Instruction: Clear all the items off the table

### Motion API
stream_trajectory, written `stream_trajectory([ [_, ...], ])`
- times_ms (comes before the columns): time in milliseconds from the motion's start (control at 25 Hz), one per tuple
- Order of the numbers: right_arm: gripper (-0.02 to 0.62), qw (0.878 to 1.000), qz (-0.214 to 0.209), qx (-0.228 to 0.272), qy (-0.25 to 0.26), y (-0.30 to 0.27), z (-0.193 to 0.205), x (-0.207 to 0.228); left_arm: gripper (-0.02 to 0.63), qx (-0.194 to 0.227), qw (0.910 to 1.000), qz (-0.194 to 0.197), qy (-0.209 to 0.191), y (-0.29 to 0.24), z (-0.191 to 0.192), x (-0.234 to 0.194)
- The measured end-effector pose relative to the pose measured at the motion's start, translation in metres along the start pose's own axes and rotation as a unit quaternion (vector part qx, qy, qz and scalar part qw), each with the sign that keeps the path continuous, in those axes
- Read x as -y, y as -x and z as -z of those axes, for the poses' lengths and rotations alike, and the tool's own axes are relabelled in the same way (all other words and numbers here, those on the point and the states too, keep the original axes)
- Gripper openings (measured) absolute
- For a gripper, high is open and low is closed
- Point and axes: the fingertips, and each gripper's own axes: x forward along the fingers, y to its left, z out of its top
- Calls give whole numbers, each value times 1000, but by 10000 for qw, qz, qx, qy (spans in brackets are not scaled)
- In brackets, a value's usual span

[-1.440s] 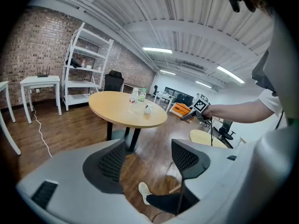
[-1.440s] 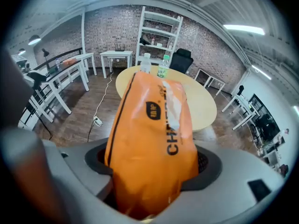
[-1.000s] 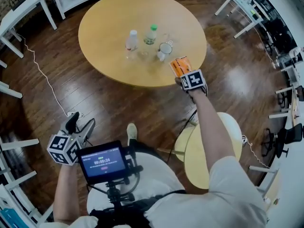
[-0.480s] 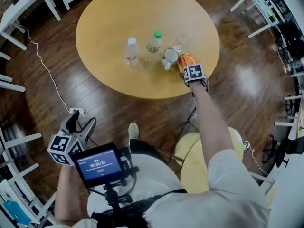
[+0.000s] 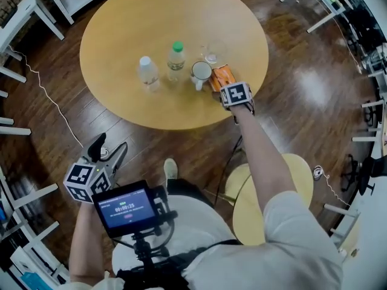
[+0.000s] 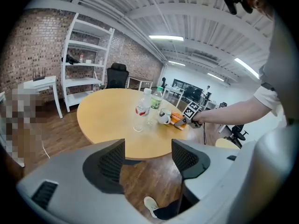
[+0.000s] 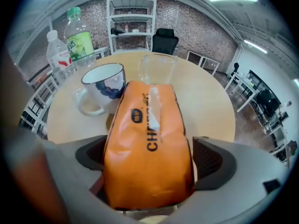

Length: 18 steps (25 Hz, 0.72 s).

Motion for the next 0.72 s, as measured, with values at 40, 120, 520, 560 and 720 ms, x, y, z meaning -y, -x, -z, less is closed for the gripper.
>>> stream_trajectory([
  [40,573,10000,-21,63,18,3,1,0,318,4,10000,39,-29,-2,-2,2],
  [120,575,9998,-12,149,131,10,5,1,318,-3,9999,104,-76,-4,-2,5],
  [520,620,9972,123,737,-95,78,61,-13,318,138,9986,412,-306,14,5,13],
  [560,620,9960,134,876,-144,93,67,-18,318,145,9982,480,-326,18,5,16],
  [720,619,9885,110,1456,-402,156,98,-52,318,211,9952,835,-465,40,11,32],
])
